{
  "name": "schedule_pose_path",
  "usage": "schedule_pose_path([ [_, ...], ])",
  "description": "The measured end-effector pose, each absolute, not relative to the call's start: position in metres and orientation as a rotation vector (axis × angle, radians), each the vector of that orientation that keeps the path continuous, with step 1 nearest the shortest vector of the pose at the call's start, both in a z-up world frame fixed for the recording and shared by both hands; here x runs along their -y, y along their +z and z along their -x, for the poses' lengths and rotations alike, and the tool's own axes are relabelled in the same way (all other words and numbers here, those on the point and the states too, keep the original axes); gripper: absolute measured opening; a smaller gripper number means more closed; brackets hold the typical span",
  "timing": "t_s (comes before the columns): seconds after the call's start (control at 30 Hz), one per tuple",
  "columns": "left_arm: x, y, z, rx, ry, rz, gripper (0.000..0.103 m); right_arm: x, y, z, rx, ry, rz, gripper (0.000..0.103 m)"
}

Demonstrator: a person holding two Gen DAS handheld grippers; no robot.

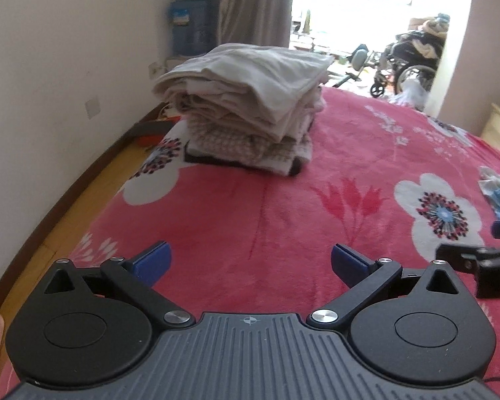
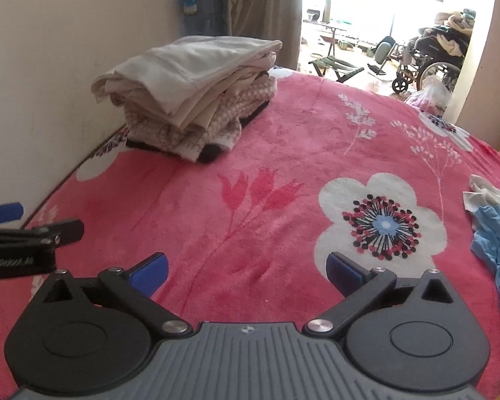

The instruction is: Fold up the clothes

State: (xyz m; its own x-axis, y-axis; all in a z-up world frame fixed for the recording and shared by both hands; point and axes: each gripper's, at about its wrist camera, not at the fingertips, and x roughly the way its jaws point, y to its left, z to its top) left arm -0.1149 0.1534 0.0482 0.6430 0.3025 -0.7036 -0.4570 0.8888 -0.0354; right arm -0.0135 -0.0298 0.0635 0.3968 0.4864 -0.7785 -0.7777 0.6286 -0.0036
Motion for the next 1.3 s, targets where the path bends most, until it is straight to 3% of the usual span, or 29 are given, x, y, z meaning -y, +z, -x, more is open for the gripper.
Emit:
schedule_pose_path([
  [1.3,-0.158,0.048,0.131,-0.779,0.619,0.16,0.103,0.014,0.065,0.074,-0.719,0.823,0.402,0.103],
])
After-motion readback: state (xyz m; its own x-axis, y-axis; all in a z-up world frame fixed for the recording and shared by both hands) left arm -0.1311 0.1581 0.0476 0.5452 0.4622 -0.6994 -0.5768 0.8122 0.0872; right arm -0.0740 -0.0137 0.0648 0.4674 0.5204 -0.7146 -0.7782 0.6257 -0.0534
